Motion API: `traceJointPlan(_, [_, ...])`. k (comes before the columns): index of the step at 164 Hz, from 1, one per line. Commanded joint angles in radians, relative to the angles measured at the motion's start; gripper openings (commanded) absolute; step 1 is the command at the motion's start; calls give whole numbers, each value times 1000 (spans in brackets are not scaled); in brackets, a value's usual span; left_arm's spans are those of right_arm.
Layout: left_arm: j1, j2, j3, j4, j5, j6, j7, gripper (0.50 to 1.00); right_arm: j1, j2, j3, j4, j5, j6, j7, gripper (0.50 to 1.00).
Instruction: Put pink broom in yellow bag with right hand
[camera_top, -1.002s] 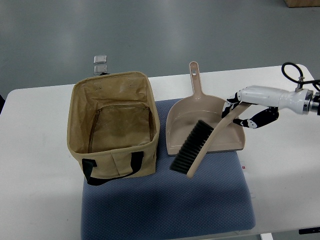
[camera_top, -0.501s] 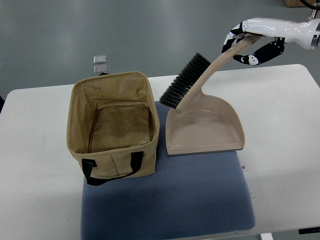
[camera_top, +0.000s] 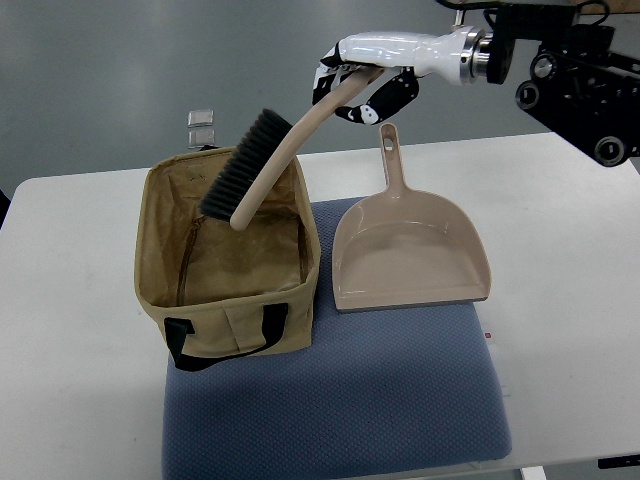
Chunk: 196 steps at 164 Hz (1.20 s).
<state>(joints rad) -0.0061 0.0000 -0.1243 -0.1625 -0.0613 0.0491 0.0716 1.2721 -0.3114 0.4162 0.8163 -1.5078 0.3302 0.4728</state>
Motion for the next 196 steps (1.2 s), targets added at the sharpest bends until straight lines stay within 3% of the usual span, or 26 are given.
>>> traceJointPlan(1, [0, 0, 0, 0, 0, 0, 1, 1000, 1, 87, -19, -72, -31, -22, 0, 500])
traceJointPlan(48, [0, 0, 0, 0, 0, 0, -1, 1000, -16, 179, -89, -115, -43, -91, -26, 500])
traceJointPlan(59, [0, 0, 0, -2, 0, 0, 1, 1000, -23, 190, -89, -114, -42, -105, -26, 621])
traceJointPlan(65, [0, 0, 0, 0, 0, 0, 1, 1000, -25, 196, -88, -114, -42, -114, -26, 735])
traceJointPlan(70, [0, 0, 0, 0, 0, 0, 1, 1000, -26, 198, -88, -114, -42, -120, -26, 768])
traceJointPlan(105, [0, 0, 0, 0, 0, 0, 1, 1000, -26, 195, -85, -106, -32, -129, -26, 793])
traceJointPlan(129, [0, 0, 0, -2, 0, 0, 1, 1000, -25, 183, -71, -98, -25, -132, -25, 858])
traceJointPlan(166, [0, 0, 0, 0, 0, 0, 1, 1000, -40, 149, 30, -86, 14, -140, -25, 860])
traceJointPlan(196, [0, 0, 0, 0, 0, 0, 1, 1000, -161, 126, 233, -94, 100, -226, -16, 864])
